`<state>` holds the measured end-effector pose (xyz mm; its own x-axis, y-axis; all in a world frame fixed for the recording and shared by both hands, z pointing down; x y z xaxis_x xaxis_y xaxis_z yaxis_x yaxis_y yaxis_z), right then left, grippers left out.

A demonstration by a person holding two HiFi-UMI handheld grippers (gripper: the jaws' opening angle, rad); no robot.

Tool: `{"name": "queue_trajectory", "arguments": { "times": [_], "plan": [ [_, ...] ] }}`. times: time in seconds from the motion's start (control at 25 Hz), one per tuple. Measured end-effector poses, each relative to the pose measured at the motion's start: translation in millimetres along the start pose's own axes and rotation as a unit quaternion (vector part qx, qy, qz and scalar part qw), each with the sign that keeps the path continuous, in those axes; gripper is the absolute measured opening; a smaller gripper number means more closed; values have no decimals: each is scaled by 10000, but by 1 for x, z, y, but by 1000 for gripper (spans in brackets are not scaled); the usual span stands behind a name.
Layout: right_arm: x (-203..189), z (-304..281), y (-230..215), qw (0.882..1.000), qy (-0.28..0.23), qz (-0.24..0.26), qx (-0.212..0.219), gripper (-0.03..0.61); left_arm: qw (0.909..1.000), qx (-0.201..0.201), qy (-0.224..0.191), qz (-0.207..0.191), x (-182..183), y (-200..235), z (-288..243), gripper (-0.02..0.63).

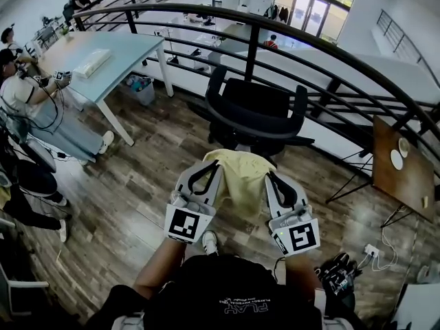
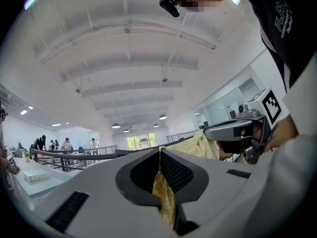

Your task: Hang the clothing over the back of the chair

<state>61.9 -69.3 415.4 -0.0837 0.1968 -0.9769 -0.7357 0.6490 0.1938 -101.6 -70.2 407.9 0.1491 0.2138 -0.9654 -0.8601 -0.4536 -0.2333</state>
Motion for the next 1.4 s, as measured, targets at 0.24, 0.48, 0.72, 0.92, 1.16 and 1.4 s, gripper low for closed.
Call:
{"name": "queue_trajectory", "arguments": {
  "times": [0.24, 0.48, 0.72, 0.92, 1.16, 1.4],
  "plan": [
    [5, -16, -5, 9995, 0, 39, -323, 26, 9996, -229, -140, 130, 4, 18, -8, 21],
    [15, -33, -3, 9983, -33, 280, -509, 26, 9991, -383, -178, 26, 1, 38, -20, 21],
    [24, -44, -19, 9958, -40, 450, -790, 26, 9976, -556, -402, 137, 13, 49, -35, 21],
    [32, -45, -31, 9938, -61, 620, -922, 26, 9955, -717, -606, -120, 27, 51, -49, 21],
    [39, -54, -50, 9910, -210, 846, -1019, 26, 9950, -635, -739, -200, 35, 60, -77, 21],
    [50, -75, -87, 9904, -574, 621, -1089, 26, 9930, -611, -611, -801, 42, 65, -111, 21]
  ]
}}
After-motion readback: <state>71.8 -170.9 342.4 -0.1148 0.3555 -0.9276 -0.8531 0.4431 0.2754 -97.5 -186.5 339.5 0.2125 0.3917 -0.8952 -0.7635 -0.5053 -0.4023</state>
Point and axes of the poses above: the fingertips, and each gripper's own axes: z backward along the fingers, y to its left, x out of its top, the point moved 4 cm from there along z, backward along the fingers, and after that the axes turned 2 degrees about -x, right-handed, at the moved point
